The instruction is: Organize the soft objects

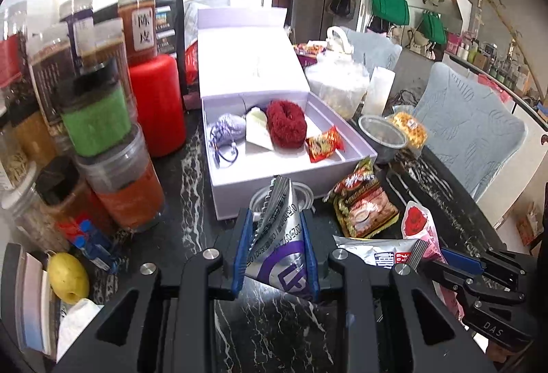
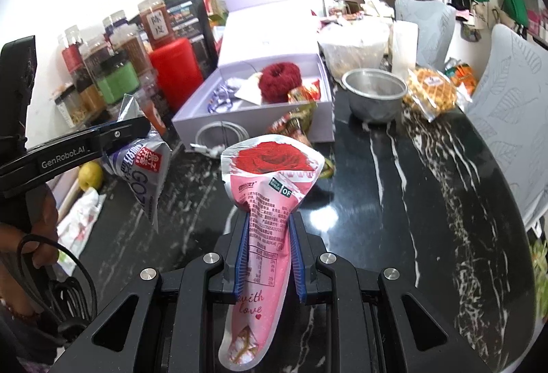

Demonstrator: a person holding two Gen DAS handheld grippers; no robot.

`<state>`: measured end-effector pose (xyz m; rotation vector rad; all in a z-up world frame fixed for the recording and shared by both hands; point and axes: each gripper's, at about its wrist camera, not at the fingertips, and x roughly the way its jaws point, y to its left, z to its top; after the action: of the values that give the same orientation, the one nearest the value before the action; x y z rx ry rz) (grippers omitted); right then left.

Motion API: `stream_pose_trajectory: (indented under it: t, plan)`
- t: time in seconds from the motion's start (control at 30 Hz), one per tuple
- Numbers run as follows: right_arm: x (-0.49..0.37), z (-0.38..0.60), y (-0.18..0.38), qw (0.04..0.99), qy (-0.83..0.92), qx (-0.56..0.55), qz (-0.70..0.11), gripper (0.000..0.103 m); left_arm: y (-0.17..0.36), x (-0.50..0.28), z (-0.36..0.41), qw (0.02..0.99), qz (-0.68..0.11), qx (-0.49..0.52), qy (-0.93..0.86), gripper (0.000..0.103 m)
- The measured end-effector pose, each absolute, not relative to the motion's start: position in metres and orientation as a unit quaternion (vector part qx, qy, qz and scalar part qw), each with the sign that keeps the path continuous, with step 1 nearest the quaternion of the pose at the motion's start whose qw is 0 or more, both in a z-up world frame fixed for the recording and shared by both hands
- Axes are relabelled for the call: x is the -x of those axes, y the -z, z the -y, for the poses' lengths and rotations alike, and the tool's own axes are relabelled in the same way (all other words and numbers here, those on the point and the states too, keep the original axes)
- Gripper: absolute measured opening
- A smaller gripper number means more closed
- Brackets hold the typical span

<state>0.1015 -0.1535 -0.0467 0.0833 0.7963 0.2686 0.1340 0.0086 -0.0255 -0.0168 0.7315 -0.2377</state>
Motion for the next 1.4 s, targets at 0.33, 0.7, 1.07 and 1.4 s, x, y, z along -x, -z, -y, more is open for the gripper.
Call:
stream_pose_trajectory:
  t: [0.33,0.7,1.07,1.4]
  plan:
    - [-0.105,0.145,0.017,0.921,-0.157,-0.039,-0.355,0.022,-0.007,-0.131,-0.016,0.939,-0.326,0.010,0.108,0.028]
    - [-0.131,0.140,-0.015,0.929,-0.181,-0.028,-0.322,0.022,-0.030,-0.148,-0.020,0.948,-0.301,0.010,0.103,0.028]
    - [-0.165,0.140,-0.036,0.936,-0.186,-0.023,-0.299,0.022,-0.052,-0.178,-0.016,0.954,-0.274,0.011,0.121,0.028]
    - [-0.207,0.136,-0.052,0.939,-0.194,-0.026,-0.282,0.022,-0.068,-0.213,-0.013,0.958,-0.252,0.018,0.134,0.028]
